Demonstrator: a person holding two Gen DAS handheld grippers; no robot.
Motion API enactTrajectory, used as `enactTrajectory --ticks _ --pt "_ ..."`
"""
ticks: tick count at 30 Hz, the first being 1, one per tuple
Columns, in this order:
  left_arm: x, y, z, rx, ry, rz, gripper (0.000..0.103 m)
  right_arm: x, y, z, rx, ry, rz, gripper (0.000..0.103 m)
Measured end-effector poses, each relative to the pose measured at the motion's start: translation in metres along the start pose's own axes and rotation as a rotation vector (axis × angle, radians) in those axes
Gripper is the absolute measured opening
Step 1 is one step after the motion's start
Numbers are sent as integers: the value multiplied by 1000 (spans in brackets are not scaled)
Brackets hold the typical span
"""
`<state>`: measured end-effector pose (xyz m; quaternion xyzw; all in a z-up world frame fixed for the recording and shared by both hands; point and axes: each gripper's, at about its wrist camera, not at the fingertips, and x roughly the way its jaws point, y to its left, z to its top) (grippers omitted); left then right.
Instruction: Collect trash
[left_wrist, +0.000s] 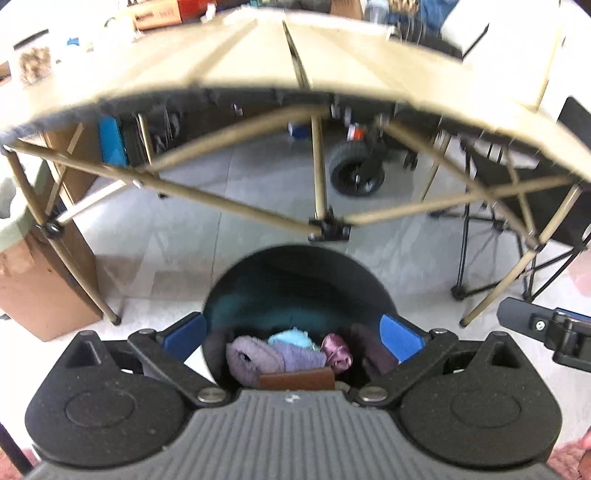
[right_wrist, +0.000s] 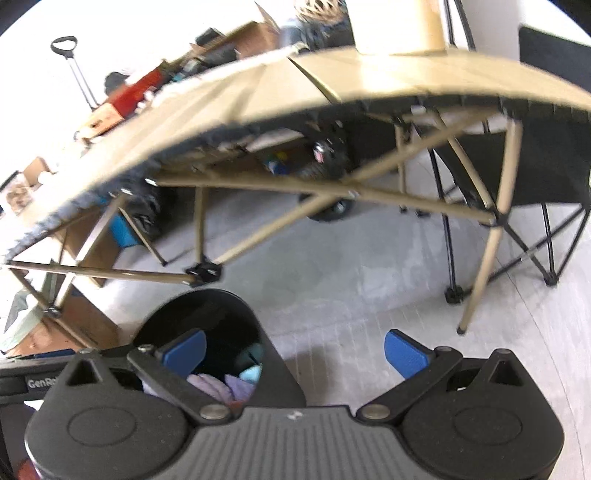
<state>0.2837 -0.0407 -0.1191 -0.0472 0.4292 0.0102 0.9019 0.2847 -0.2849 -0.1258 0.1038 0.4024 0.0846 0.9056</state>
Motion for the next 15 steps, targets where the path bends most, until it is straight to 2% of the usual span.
enactTrajectory --ticks 9,15 --pt "-104 19 -12 68 -200 -22 103 -77 47 -8 -147 -117 111 103" --pt "-147 46 -33 42 -237 -29 103 -123 63 -29 -177 -127 152 103"
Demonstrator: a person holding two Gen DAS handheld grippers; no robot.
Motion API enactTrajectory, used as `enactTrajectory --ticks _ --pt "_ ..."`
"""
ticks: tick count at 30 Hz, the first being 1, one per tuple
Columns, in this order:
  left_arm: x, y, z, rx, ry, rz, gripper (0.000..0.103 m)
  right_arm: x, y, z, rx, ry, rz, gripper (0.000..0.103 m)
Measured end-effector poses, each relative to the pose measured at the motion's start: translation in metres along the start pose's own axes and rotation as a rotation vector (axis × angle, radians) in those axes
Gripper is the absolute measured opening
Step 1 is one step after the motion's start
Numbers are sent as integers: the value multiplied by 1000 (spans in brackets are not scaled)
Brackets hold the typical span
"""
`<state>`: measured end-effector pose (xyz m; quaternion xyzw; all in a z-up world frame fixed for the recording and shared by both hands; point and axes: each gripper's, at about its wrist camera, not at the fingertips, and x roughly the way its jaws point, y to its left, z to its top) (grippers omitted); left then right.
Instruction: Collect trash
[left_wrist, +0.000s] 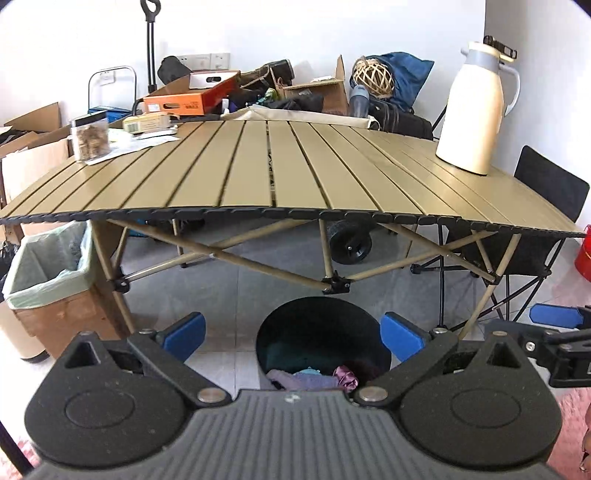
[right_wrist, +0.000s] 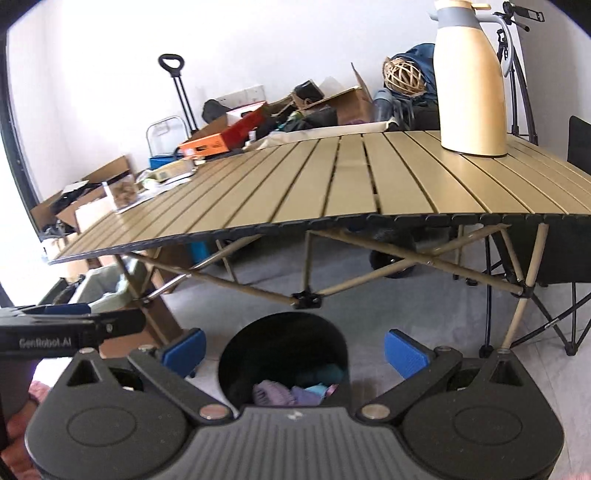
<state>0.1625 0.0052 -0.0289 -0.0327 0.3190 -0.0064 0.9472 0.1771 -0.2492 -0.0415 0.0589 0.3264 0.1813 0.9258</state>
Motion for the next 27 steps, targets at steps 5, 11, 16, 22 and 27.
enactTrajectory --ticks 5,11,16,22,27 --pt "-26 11 -19 -15 16 -11 103 -28 28 -17 -71 21 -48 103" --pt "-51 14 -41 -5 19 -1 103 -50 44 -35 -97 63 -22 103" --pt "-67 11 -52 19 14 -7 103 -61 49 -45 -96 87 -26 103" --pt "-78 7 -55 28 -5 -11 103 -70 47 -48 -86 77 -40 103" --pt "-80 4 -56 37 -6 -7 103 -73 44 -48 -81 71 -46 103"
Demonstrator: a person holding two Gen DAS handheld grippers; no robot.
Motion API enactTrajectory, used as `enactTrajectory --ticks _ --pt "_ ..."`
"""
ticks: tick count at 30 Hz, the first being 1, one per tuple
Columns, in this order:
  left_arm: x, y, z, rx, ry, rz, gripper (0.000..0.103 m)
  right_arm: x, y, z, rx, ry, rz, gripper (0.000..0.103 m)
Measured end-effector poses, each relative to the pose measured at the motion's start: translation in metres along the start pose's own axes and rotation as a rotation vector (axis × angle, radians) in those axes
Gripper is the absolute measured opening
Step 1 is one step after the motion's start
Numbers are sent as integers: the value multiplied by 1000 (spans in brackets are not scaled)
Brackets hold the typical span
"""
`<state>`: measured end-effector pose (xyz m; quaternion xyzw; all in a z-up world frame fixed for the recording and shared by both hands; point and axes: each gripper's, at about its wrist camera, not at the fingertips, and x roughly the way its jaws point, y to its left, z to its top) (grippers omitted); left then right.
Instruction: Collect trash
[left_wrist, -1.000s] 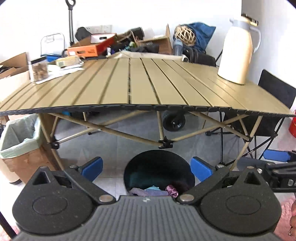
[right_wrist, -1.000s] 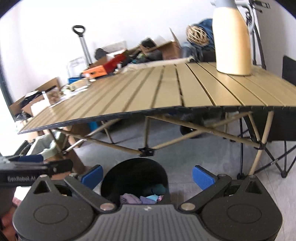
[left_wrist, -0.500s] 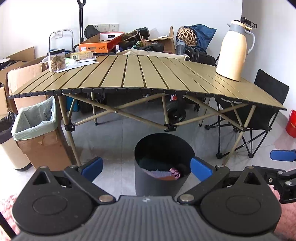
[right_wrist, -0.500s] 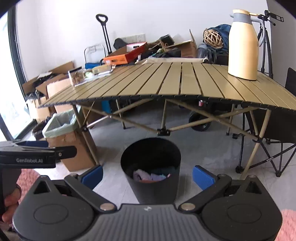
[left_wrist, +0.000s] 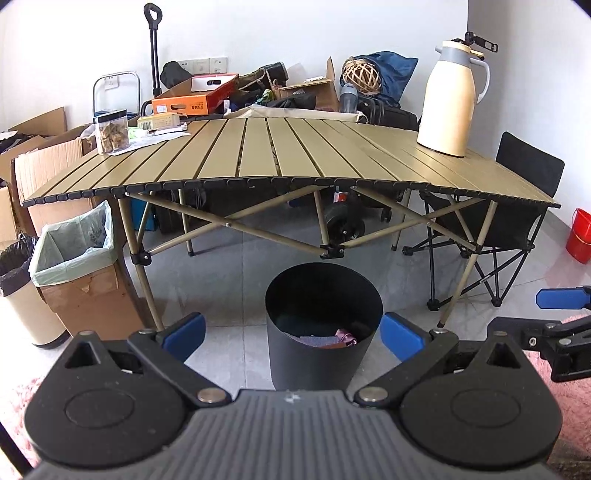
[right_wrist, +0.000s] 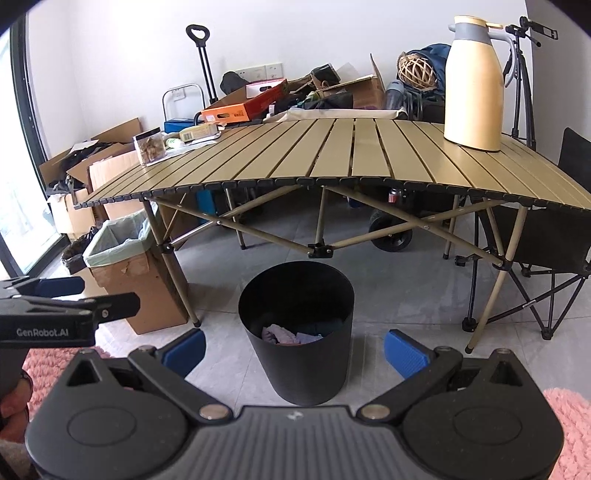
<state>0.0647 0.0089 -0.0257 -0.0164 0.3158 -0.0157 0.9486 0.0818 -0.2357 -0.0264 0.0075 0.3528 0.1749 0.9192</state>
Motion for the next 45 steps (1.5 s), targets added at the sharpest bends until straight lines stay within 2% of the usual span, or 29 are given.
enactTrajectory --ticks 45 --pt "-13 -2 3 8 -31 5 103 -8 0 1 -8 -19 2 103"
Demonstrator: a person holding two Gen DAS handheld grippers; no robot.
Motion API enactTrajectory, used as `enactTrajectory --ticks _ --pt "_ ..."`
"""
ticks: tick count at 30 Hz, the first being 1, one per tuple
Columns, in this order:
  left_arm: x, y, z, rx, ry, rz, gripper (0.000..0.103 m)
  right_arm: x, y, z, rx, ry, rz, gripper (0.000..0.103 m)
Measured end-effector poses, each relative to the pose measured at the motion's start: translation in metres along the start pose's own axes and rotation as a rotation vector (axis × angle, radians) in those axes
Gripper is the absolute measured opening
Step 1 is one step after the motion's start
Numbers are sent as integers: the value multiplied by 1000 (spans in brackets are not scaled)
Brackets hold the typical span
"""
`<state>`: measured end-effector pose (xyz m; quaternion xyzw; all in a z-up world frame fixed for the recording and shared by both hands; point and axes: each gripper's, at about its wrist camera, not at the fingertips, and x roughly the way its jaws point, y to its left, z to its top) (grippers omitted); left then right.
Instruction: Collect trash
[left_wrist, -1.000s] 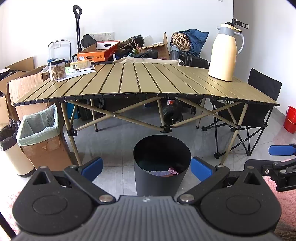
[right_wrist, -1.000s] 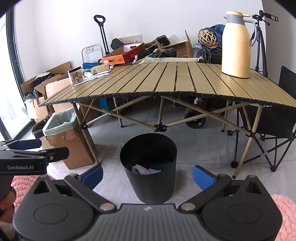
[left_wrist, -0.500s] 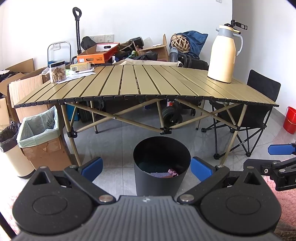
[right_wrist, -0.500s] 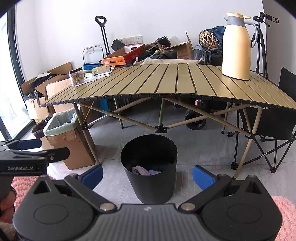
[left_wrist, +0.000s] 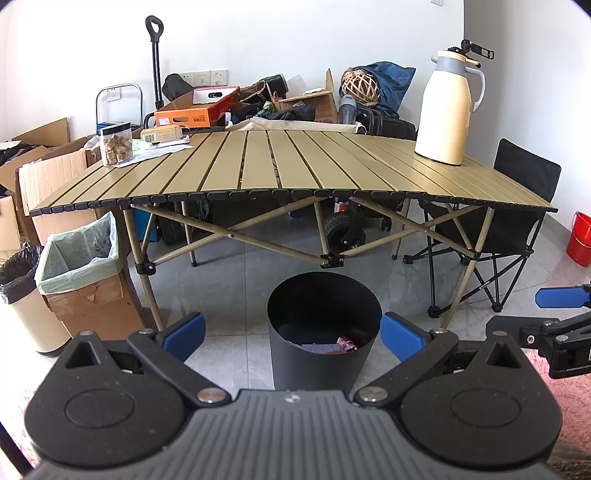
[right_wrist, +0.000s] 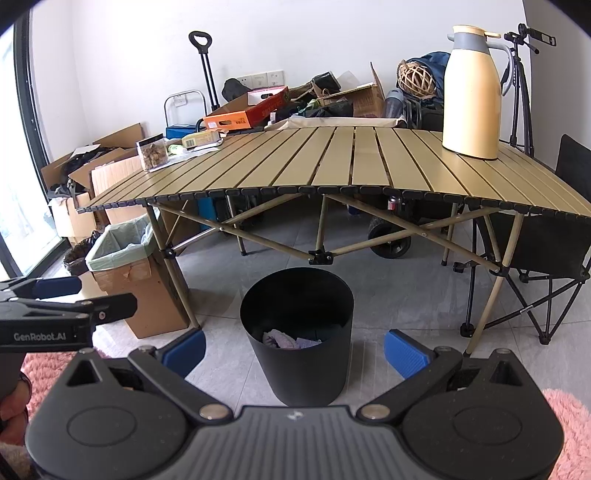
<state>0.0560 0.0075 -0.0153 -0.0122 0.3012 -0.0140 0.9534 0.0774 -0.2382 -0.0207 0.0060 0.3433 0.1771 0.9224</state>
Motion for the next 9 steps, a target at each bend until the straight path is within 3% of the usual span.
enactTrajectory --ticks 9 --pt "2 3 -2 -10 1 -21 103 2 -3 -2 9 9 -1 103"
